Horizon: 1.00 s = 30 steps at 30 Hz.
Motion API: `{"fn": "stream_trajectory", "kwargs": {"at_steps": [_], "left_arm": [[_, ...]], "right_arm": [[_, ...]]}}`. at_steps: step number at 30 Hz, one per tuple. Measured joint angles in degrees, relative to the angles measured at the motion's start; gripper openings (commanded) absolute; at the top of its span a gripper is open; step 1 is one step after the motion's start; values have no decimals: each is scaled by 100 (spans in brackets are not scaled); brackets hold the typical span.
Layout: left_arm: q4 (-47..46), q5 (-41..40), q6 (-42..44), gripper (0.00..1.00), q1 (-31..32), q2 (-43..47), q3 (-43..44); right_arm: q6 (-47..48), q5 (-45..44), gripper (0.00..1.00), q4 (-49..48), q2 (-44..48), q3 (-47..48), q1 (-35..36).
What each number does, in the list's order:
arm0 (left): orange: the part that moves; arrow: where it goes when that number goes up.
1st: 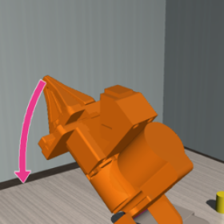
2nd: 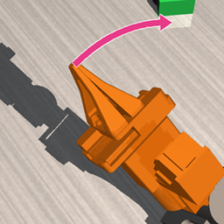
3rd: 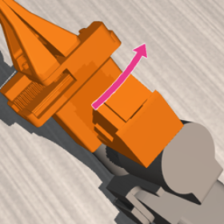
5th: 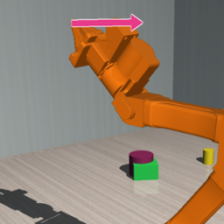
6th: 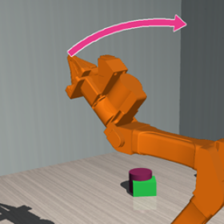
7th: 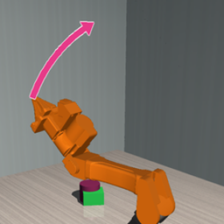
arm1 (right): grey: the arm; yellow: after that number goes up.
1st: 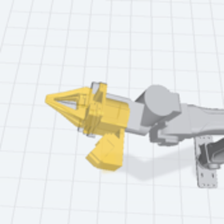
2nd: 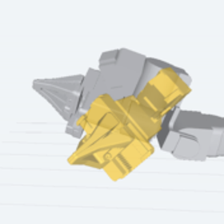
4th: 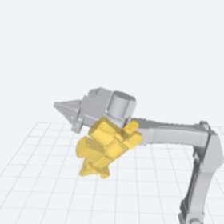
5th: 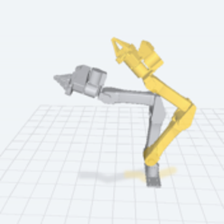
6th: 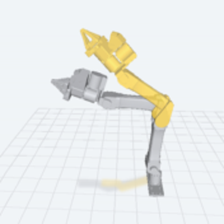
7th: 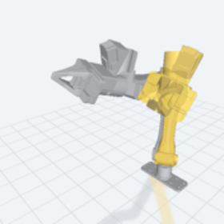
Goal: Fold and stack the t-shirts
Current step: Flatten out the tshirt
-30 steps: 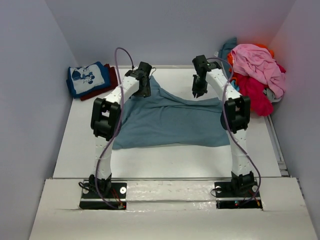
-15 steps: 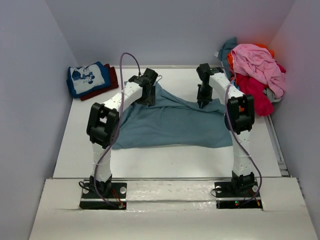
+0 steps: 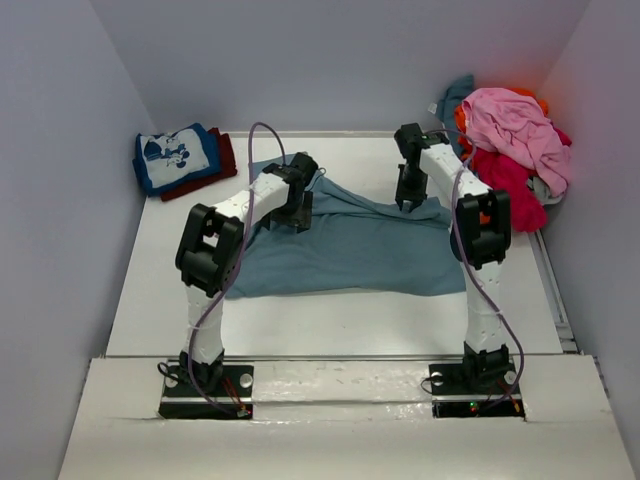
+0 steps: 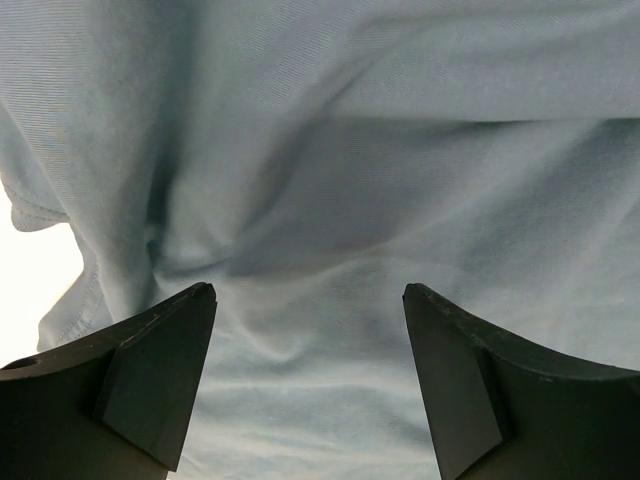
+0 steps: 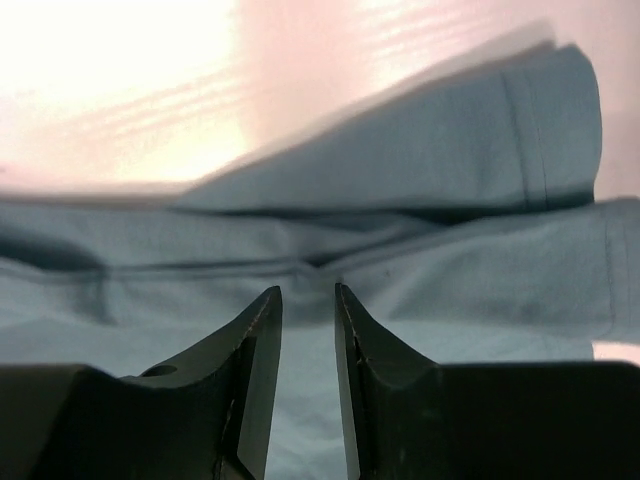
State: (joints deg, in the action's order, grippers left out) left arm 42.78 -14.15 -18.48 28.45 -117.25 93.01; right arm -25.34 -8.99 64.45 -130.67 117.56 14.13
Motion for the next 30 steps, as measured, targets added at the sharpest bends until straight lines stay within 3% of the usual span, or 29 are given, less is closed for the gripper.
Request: {"fn": "stream_trajectory", "kwargs": {"at_steps": [13,17,30], "left_arm": [[-127,133,68,88,107,0,-450],[-146,181,90,88,107,0,-457],[-203,221,109,88,107,0,-529]], "right_arm": [[-254,-116,35,-83,-205,136,-726],[-254,-144,40,-61,-205,173,-938],[-251,-273,41,114,-197,745,-1003]]}}
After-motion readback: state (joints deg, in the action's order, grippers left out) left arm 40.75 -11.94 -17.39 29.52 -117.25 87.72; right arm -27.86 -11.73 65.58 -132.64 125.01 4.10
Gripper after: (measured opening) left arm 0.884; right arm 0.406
